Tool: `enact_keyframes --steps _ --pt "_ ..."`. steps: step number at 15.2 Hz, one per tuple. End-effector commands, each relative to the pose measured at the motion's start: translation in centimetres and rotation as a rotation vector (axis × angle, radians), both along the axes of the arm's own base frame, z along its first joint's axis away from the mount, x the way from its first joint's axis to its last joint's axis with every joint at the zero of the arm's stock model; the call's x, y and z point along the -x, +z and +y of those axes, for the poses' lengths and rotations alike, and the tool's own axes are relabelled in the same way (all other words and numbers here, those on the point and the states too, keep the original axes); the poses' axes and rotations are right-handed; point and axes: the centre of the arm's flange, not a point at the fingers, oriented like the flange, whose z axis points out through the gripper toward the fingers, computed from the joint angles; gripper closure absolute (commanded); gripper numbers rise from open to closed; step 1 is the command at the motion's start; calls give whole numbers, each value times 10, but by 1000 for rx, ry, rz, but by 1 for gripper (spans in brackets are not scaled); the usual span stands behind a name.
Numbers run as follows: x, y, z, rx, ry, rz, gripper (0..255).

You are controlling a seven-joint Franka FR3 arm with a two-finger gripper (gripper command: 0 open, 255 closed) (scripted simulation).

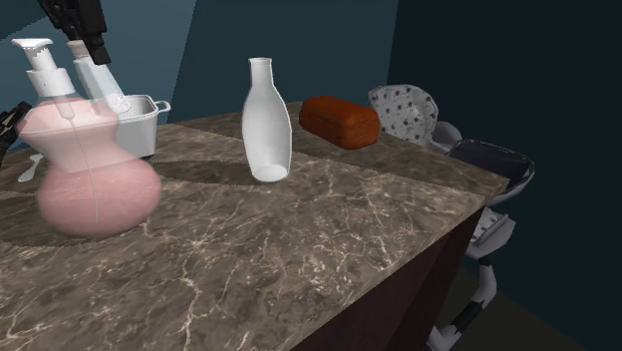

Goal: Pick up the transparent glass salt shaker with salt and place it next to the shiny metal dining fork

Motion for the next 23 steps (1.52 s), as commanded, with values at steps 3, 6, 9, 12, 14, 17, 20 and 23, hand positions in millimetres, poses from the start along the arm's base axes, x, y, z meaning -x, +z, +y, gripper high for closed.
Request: enact_keyframes --steps 3,6,9,12,14,17,20,23 --pt "11 2 54 0 -2 0 255" --pt "19 2 93 0 -2 0 255" --pt "27 -3 129 0 -2 0 255" --pt "27 -19 129 0 -2 0 255" --pt "27 -29 129 0 -2 0 255" --pt "27 -45 129 0 -2 0 255" --pt "27 -61 129 0 -2 0 255" --pt "27 -77 129 0 -2 0 255"
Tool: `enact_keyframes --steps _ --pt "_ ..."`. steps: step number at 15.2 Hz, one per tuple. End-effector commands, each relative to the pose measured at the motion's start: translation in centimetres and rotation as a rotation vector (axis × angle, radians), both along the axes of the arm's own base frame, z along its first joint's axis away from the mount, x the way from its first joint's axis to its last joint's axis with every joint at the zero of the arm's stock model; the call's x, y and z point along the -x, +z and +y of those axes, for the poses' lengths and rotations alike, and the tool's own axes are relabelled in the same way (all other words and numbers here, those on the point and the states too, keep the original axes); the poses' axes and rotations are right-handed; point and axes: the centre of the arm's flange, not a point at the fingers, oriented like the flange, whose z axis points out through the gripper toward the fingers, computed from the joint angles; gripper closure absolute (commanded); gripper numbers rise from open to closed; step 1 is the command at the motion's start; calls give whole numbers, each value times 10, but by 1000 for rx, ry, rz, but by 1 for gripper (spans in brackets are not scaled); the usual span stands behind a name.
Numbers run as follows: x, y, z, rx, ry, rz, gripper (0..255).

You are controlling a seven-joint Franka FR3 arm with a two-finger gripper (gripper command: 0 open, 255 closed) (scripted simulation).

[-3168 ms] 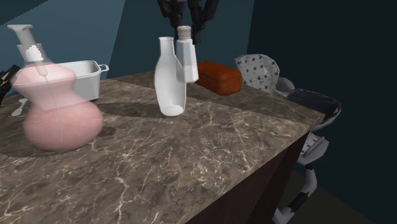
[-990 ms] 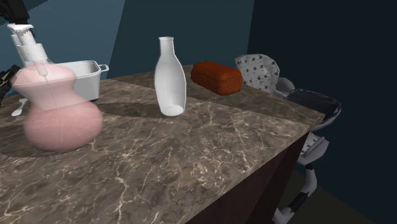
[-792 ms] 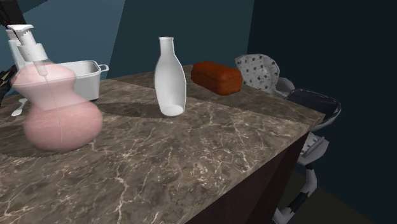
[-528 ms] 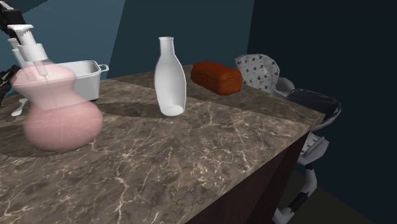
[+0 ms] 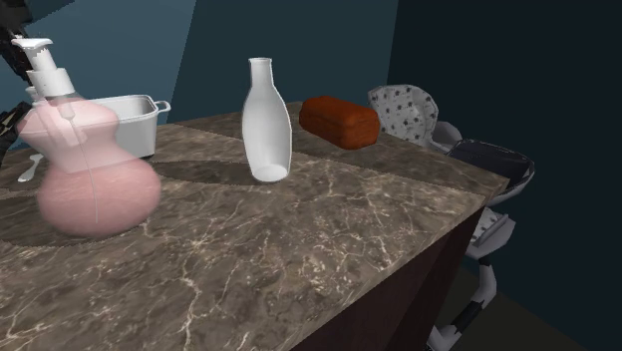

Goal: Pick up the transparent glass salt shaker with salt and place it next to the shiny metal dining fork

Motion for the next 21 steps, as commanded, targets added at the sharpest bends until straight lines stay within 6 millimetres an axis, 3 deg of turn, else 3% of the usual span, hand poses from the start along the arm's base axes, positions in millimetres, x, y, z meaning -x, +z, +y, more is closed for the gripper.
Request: enact_keyframes --steps 1,17,21 --pt "-1 -11 0 -1 0 -1 255" --pt "-1 -95 0 -1 0 -1 255" --pt "-1 -97 0 -1 0 -1 255"
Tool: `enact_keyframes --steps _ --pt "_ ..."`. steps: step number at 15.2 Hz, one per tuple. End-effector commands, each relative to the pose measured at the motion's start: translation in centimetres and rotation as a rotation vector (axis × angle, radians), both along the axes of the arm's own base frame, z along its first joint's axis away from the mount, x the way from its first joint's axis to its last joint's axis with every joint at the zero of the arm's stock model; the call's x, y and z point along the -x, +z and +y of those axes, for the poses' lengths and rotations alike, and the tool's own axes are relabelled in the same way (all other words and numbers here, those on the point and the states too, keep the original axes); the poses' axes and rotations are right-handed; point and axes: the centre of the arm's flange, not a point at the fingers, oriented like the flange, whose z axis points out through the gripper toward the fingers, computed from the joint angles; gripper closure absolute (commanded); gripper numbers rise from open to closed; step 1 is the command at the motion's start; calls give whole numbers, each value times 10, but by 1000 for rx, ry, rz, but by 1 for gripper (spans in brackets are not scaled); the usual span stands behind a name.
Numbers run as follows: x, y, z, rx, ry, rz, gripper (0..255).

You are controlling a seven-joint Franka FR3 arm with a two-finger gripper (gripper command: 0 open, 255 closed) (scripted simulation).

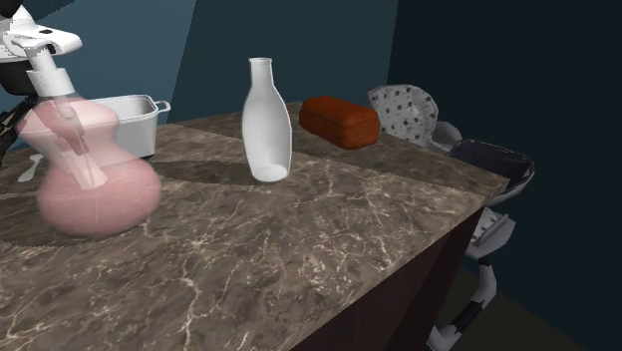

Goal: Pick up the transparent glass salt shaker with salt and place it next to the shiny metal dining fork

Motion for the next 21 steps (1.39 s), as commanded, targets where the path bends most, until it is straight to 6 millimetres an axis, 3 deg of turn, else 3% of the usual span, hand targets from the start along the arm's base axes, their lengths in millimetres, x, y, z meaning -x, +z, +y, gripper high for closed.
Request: enact_keyframes --steps 1,4,5,10,14,21 --pt "0 0 0 0 0 0 255" --pt "0 0 0 0 0 0 255" --pt "0 0 0 0 0 0 0" --pt "0 0 0 0 0 0 0" --pt "6 49 -3 0 0 0 0" --pt "6 49 -3 0 0 0 0"
